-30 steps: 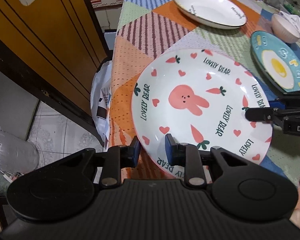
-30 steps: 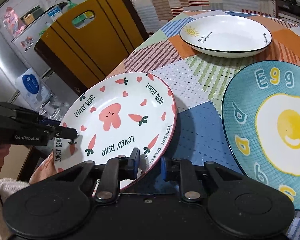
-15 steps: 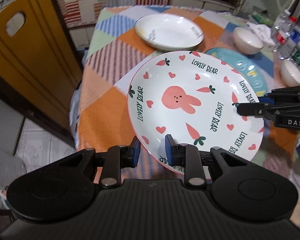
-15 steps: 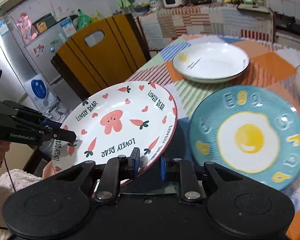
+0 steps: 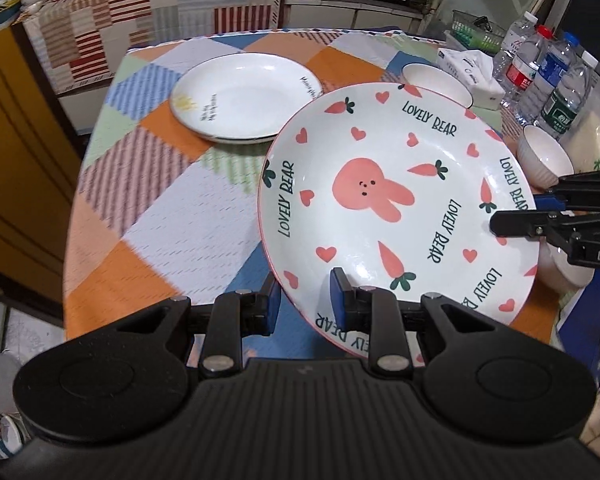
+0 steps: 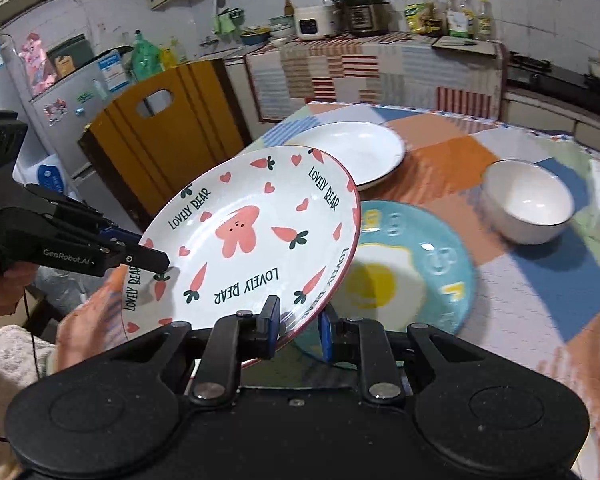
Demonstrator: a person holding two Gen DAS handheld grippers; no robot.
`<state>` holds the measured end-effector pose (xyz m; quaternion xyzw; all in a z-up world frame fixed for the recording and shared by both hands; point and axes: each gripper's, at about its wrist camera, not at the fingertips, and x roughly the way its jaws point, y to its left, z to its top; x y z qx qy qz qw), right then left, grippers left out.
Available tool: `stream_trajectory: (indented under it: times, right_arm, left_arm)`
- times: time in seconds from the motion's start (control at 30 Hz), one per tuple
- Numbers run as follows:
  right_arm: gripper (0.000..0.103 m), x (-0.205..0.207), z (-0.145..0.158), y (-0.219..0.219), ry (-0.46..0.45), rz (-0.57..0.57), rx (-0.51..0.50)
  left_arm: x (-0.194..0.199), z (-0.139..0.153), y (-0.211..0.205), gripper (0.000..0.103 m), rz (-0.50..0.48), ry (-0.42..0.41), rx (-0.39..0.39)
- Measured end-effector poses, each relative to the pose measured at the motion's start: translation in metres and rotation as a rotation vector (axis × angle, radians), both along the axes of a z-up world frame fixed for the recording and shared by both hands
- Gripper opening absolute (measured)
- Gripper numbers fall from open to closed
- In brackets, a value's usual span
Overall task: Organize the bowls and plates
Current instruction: 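Lift the bunny plate with both grippers and carry it over the Egg plate, then lower the bunny plate onto the Egg plate and open both grippers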
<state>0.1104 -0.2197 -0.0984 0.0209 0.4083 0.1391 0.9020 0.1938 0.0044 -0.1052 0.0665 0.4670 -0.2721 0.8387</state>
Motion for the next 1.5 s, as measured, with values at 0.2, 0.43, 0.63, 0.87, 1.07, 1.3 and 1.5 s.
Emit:
stream_trajectory:
  times: [0.2,0.43,0.63,0.87,1.07,1.3,1.5]
  right_arm:
    - [0.025,0.025,-0.03,-0.01,0.029,-0.029,0.011]
    - [0.025,0.049,-0.054,-0.016,0.075,-0.046,0.018]
    - [0.025,0.06,-0.061,-0.033,0.123,-0.055,0.037]
    - [0.025,0.07,-0.068,-0.044,0.165,-0.081,0.012]
    - [0.026,0.074,-0.068,-0.045,0.186,-0.107,-0.028]
    - [0.033,0.074,-0.059,-0.017,0.217,-0.127,-0.254]
    - [0.034,0.075,-0.069,0.003,0.18,-0.089,-0.441]
  left_arm:
    - [0.021,-0.014,-0.028,0.024,0.006,0.028,-0.001]
    - [0.041,-0.034,-0.045,0.024,0.026,0.081,0.018]
    - [0.055,-0.045,-0.056,0.024,0.045,0.139,0.043]
    - [0.059,-0.052,-0.064,0.025,0.049,0.174,0.049]
    - [0.058,-0.053,-0.07,0.025,0.052,0.174,0.067]
    - [0.055,-0.054,-0.077,0.025,0.028,0.161,0.09]
    - [0.053,-0.053,-0.081,0.025,0.024,0.131,0.117]
